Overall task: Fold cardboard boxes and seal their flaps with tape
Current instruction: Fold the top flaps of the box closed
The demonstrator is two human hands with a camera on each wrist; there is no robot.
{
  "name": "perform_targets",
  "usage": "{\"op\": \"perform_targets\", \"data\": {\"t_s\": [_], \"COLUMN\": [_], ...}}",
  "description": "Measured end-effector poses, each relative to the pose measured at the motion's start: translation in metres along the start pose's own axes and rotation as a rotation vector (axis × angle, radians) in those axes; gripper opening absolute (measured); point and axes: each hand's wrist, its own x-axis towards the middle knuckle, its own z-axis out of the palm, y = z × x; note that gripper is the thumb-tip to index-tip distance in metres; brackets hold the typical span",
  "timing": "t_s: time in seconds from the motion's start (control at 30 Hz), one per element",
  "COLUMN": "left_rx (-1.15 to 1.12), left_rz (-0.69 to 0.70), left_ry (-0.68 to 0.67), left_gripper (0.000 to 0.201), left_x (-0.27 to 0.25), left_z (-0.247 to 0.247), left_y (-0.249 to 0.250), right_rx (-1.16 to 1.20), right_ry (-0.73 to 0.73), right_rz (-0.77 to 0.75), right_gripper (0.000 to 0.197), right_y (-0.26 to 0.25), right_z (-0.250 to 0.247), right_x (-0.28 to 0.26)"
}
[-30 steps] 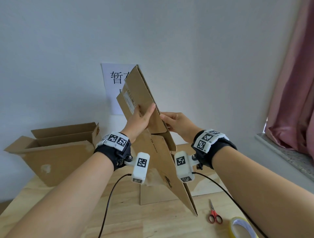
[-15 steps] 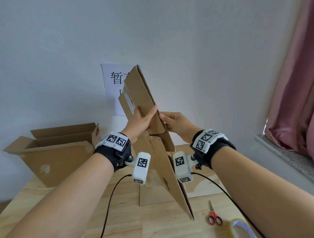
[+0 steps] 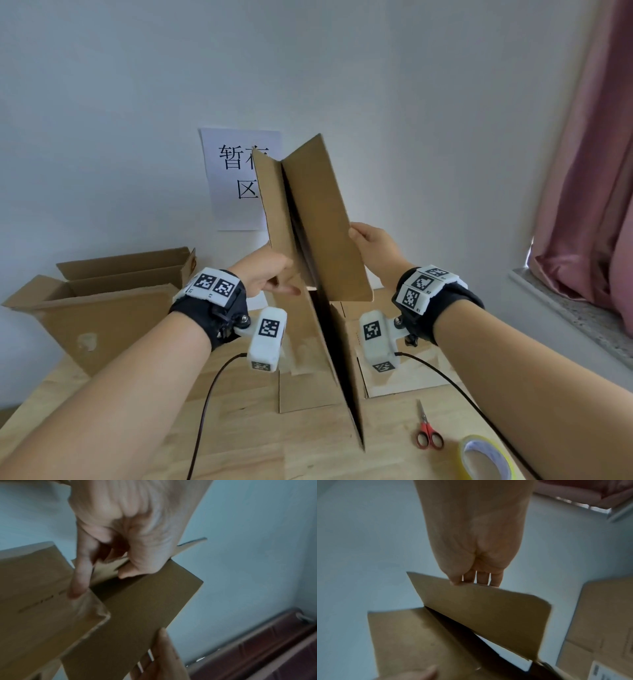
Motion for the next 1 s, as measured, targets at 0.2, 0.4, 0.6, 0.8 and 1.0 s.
{"op": "perform_targets", "data": {"t_s": [0.2,0.4,0.6,0.8,1.0], "left_rx": [-0.088,0.230,0.332,0.741,1.650], "left_rz": [0.079,0.178,0.316,0.622,0.896], "left_ry": [0.040,0.095,0.197,0.322,0.227], "left_gripper": [0.055,0.036,0.046,0.095,0.081], "left_x": [-0.002,-0.006,-0.004,-0.001,-0.004], "left_z": [-0.002,-0.023,-0.058,-0.040,-0.013], "left_y": [-0.004,0.005,0.012,-0.006,-0.009], "right_rx": [-0.336,-0.113,0.016,0.074,0.049], "right_ry": [-0.211,-0.026,0.062,0.057,0.109], "right_rz": [0.287,0.418,0.475,0.506,0.492], "right_gripper": [0.034,0.029,0.027,0.016,0.017], "right_y": [0.029,0.045,0.061,0.054,0.057], "right_z": [0.006,-0.007,-0.019,-0.016,-0.013], "right_x": [-0.033,-0.034,-0.029,-0.036,-0.038]}}
